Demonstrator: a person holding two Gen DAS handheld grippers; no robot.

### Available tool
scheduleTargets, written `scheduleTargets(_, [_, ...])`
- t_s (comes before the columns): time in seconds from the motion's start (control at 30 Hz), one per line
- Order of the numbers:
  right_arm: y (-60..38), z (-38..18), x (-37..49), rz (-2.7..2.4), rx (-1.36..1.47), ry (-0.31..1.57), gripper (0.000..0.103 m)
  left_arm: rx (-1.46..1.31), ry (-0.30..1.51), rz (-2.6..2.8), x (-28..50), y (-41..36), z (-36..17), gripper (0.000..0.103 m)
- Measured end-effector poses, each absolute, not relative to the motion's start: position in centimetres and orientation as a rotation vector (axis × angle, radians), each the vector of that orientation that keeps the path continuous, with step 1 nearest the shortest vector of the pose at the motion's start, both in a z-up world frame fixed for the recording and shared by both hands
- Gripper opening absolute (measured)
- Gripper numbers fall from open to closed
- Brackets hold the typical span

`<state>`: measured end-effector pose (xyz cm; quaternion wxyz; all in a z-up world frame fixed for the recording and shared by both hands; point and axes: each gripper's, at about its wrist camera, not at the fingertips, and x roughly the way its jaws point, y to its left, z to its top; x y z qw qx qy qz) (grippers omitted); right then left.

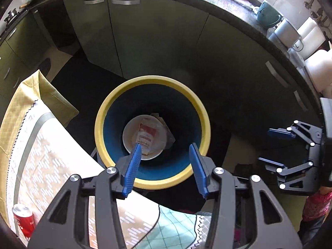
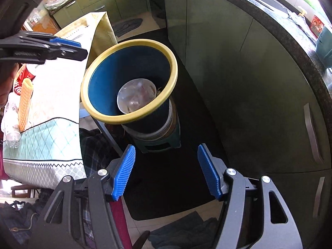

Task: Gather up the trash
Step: 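Release the clear plastic cups into the bin with the left gripper, then grasp the clear water bottle with the right gripper and lift it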

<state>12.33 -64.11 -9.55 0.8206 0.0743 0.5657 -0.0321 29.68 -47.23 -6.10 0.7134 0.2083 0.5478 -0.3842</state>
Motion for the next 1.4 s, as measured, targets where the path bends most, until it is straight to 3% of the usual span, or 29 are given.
scheduleTargets(0.17, [-62.5, -9.2, 11.9, -0.045, 0.131, 1.199, 0.062, 0.39, 1.12, -0.871, 27.6, -41.5, -0.4, 0.049])
scheduleTargets(0.37, [-56.3, -8.1, 14.2, 0.057, 0.042, 1.208, 0.062, 0.319, 0.936, -0.768, 22.9, -29.4, 6.6, 0.069])
scheduleTargets(0.53, [-46.9, -5.9, 16.2, 0.254, -0.048, 1.205, 0.062, 0.232, 0.845, -0.58, 18.8, -18.7, 9.0, 0.091])
scheduleTargets(0.73, [-35.8, -4.0, 18.9, 0.506, -0.041, 1.225, 0.064, 0.111, 0.848, -0.375, 16.1, -6.9, 7.2, 0.093])
scheduleTargets(0.93, [-26.9, -3.7, 21.0, 0.61, -0.083, 1.266, 0.068, 0.065, 0.887, -0.3, 12.9, -0.3, 3.6, 0.093])
scheduleTargets(1.4, [-20.4, -7.8, 24.7, 0.548, -0.171, 1.405, 0.067, 0.045, 0.945, -0.321, 12.7, 2.4, 0.2, 0.093])
